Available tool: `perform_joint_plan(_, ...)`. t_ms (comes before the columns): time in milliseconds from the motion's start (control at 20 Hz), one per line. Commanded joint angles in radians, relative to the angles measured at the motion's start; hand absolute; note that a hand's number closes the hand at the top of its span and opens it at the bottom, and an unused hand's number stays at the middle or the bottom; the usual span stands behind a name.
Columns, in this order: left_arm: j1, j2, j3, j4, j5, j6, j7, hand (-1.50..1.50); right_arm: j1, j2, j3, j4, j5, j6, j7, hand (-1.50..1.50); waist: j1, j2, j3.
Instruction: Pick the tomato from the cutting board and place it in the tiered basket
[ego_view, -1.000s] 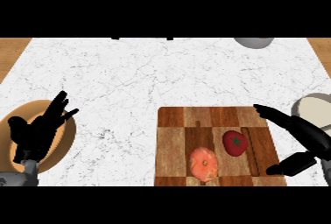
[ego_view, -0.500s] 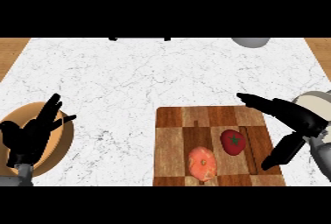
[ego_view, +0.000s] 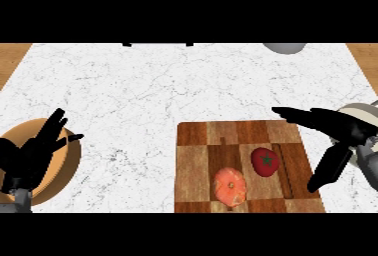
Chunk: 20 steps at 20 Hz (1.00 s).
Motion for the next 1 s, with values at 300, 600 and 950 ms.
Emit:
perform_joint_plan(300, 0.081, -0.007, 0.003, 0.020, -0.045, 0.009, 0.056, 0.00, 0.036, 0.004, -0.027, 0.070, 0.043, 0.083, -0.034, -1.50, 0.000, 0.008, -0.009)
perform_joint_plan(600, 0.075, -0.039, 0.018, 0.065, -0.060, 0.005, 0.026, 0.00, 0.036, 0.051, -0.039, 0.068, 0.024, 0.083, 0.010, -1.50, -0.002, 0.008, -0.010)
perform_joint_plan(950, 0.046, -0.011, 0.055, 0.070, -0.040, -0.045, 0.071, 0.00, 0.086, 0.095, -0.037, 0.101, 0.143, 0.056, -0.121, -1.50, -0.004, 0.009, -0.009)
